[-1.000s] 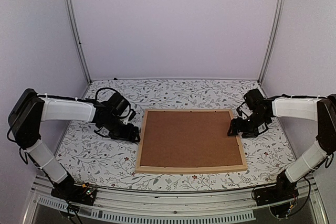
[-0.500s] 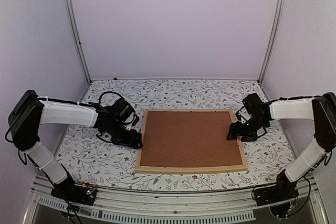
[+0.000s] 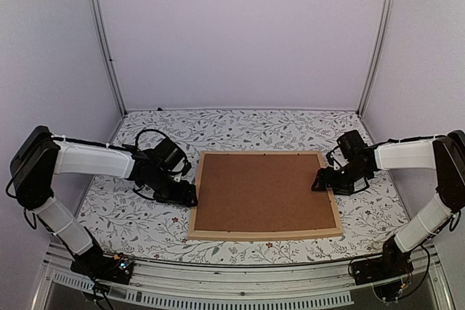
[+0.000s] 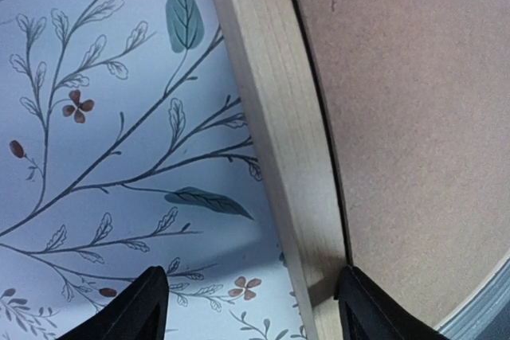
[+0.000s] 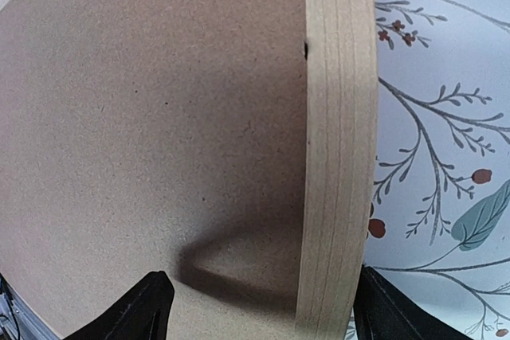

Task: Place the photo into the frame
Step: Pick up the backboard from the frame body.

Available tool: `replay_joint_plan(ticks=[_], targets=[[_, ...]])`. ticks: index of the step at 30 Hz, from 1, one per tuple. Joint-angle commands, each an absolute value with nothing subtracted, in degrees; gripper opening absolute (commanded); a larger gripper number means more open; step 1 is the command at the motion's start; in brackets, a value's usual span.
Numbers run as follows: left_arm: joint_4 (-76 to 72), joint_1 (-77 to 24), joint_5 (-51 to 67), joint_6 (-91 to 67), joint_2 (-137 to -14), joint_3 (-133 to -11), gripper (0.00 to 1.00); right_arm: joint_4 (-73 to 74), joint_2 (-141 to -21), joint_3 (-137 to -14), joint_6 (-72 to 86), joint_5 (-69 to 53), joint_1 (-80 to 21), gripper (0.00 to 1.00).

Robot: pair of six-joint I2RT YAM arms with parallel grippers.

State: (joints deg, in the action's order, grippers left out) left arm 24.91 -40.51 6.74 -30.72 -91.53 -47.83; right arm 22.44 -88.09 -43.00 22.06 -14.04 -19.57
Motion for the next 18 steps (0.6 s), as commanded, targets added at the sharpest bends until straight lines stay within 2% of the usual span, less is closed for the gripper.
replay_joint_plan(ticks=[1, 18], targets=[[25.34, -43.69, 7.13, -31.65, -92.12, -47.64, 0.76, 21.66, -91.55, -40.00, 23.85, -17.26, -21.55, 0.81], [35.25, -53.70, -6.89, -34.82, -99.76, -55.80, 0.76, 18.68, -93.99, -39.38, 26.23, -18.72, -25.11, 0.80]])
